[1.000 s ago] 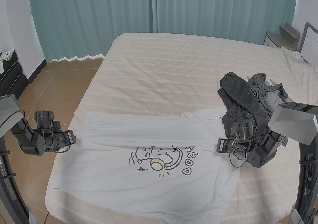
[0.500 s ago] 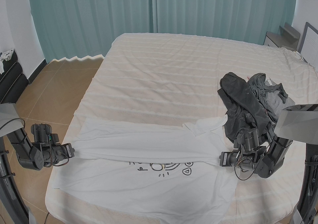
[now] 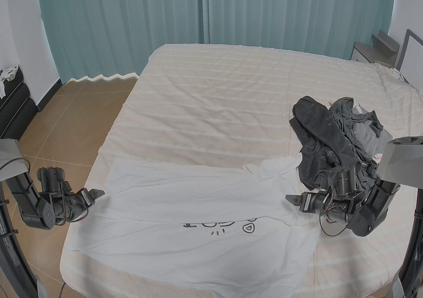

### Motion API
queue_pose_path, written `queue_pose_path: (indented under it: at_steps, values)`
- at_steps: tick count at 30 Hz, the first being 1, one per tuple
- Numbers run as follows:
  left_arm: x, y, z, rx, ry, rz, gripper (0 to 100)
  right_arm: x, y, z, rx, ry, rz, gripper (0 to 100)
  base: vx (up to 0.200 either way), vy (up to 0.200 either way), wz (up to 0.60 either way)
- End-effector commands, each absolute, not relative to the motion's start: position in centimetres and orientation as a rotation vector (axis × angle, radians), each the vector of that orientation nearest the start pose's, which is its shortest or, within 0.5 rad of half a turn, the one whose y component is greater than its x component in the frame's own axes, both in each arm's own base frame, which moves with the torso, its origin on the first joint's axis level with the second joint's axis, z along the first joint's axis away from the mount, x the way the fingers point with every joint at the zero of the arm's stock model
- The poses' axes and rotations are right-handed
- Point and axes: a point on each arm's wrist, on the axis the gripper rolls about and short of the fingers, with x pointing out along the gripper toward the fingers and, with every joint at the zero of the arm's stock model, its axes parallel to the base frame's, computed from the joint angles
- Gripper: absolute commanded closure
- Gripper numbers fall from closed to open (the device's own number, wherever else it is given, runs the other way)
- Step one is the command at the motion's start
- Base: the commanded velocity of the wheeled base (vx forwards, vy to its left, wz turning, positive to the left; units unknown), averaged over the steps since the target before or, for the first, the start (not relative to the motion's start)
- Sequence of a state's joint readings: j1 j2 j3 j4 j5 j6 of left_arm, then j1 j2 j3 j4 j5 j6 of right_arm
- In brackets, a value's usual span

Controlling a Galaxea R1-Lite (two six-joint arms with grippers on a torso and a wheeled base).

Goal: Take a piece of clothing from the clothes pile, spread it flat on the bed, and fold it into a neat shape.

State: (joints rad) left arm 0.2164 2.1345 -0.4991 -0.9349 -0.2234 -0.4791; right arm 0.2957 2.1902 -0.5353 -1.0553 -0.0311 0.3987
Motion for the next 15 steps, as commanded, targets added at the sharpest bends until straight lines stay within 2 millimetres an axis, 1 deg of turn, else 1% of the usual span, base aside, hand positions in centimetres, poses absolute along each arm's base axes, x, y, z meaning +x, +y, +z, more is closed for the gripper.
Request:
queue_pose_path:
  at_steps: [1, 2, 4, 5, 7, 8, 10, 11, 12, 14, 15]
  values:
    - [28.9, 7.1, 4.8, -0.758, 0.527, 0.198, 0, 31.1, 7.9, 6.6, 0.353, 0.421, 0.131, 0, 0.0, 0.0, 0.0]
    - [29.0, 7.4, 5.5, -0.805, 0.492, 0.21, 0, 31.2, 8.1, 7.7, 0.359, 0.384, 0.147, 0, 0.0, 0.0, 0.0]
    - [28.9, 8.0, 7.1, -0.901, 0.423, 0.223, 0, 31.4, 9.2, 9.1, 0.363, 0.337, 0.184, 0, 0.0, 0.0, 0.0]
    - [28.8, 8.1, 7.9, -0.942, 0.397, 0.213, 0, 31.3, 9.9, 9.5, 0.365, 0.325, 0.209, 0, 0.0, 0.0, 0.0]
    - [28.2, 7.7, 8.7, -1.011, 0.403, 0.145, 0, 31.3, 11.4, 9.8, 0.372, 0.322, 0.25, 0, 0.0, 0.0, 0.0]
    - [27.8, 7.5, 8.8, -1.028, 0.423, 0.1, 0, 31.3, 12.8, 10.0, 0.395, 0.326, 0.285, 0, 0.0, 0.0, 0.0]
    - [27.1, 7.4, 8.6, -1.047, 0.46, 0.044, 0, 31.7, 14.5, 9.6, 0.424, 0.35, 0.317, 0, 0.0, 0.0, 0.0]
    - [26.6, 7.4, 8.5, -1.064, 0.485, 0.004, 0, 32.3, 16.0, 8.9, 0.461, 0.391, 0.331, 0, 0.0, 0.0, 0.0]
    - [26.4, 7.6, 8.4, -1.078, 0.501, -0.022, 0, 32.8, 17.1, 8.4, 0.49, 0.423, 0.336, 0, 0.0, 0.0, 0.0]
    - [26.0, 7.6, 8.0, -1.096, 0.528, -0.047, 0, 33.7, 18.2, 7.8, 0.538, 0.466, 0.327, 0, 0.0, 0.0, 0.0]
    - [25.5, 7.8, 7.6, -1.114, 0.554, -0.074, 0, 34.7, 19.1, 7.4, 0.599, 0.51, 0.306, 0, 0.0, 0.0, 0.0]
